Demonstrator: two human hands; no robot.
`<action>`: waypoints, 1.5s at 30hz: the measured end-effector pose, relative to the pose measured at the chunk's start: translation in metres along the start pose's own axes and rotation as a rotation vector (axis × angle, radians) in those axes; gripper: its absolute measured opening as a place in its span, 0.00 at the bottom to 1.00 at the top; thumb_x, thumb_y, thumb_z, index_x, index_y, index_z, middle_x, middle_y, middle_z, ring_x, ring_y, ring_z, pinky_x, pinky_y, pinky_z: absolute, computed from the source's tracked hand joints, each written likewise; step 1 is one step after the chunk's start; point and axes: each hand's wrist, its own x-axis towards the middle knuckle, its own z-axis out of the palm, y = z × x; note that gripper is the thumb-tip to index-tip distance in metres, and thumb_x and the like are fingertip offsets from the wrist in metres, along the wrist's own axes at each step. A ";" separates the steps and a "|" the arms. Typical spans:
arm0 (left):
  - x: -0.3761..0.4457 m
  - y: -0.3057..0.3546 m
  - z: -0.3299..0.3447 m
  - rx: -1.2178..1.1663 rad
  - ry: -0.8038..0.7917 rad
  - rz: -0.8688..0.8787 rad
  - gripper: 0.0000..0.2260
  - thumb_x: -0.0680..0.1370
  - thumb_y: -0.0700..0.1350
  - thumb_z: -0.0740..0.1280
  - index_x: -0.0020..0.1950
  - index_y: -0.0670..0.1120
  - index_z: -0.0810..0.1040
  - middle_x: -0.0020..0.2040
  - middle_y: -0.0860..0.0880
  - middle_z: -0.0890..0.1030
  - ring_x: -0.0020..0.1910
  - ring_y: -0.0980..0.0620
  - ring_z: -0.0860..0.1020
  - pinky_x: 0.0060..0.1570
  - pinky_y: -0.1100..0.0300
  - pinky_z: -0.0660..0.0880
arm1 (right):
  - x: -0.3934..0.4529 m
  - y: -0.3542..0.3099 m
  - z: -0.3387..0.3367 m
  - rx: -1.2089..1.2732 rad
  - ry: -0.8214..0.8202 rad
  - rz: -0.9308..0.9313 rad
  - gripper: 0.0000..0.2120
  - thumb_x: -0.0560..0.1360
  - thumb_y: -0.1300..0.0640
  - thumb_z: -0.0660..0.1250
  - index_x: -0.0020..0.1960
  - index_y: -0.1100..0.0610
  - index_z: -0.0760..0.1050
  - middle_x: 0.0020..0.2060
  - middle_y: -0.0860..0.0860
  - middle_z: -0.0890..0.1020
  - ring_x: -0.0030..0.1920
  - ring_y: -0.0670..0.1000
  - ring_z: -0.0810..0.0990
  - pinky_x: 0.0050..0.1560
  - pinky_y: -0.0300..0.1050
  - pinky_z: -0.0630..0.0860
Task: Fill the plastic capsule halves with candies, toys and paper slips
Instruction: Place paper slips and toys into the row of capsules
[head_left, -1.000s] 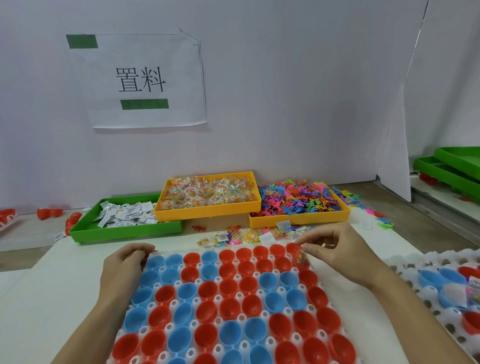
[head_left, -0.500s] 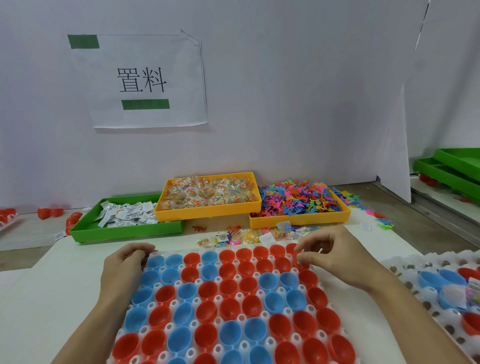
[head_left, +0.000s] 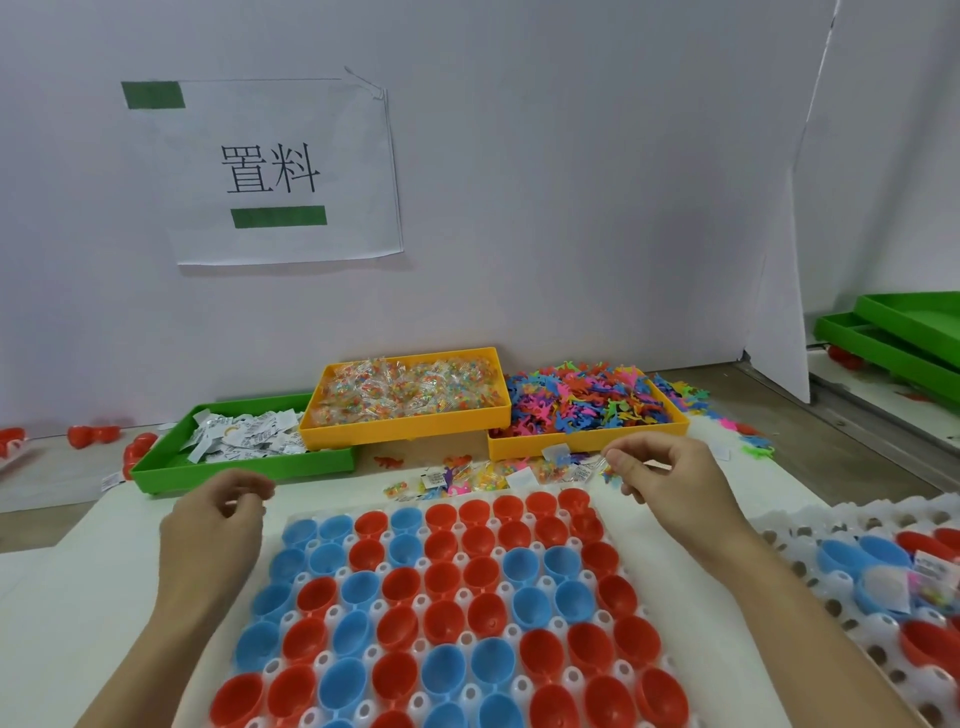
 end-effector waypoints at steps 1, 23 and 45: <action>-0.002 0.011 -0.003 0.042 0.019 0.079 0.12 0.77 0.32 0.62 0.45 0.45 0.82 0.45 0.47 0.83 0.44 0.50 0.80 0.48 0.56 0.73 | 0.001 0.001 0.001 0.000 0.017 0.008 0.06 0.77 0.63 0.70 0.43 0.54 0.82 0.33 0.46 0.82 0.29 0.40 0.77 0.31 0.30 0.73; -0.072 0.143 0.146 0.366 -0.800 0.590 0.08 0.76 0.48 0.73 0.52 0.46 0.85 0.52 0.51 0.83 0.47 0.55 0.77 0.44 0.66 0.73 | 0.004 0.003 0.004 0.027 0.072 0.018 0.08 0.78 0.62 0.70 0.44 0.52 0.83 0.37 0.46 0.84 0.34 0.41 0.81 0.32 0.30 0.74; -0.055 0.133 0.144 0.029 -0.703 0.372 0.03 0.74 0.45 0.75 0.43 0.46 0.85 0.38 0.52 0.84 0.37 0.57 0.80 0.34 0.70 0.74 | 0.006 0.004 0.005 0.121 0.143 0.050 0.09 0.78 0.60 0.70 0.43 0.48 0.81 0.34 0.43 0.83 0.34 0.42 0.81 0.30 0.30 0.73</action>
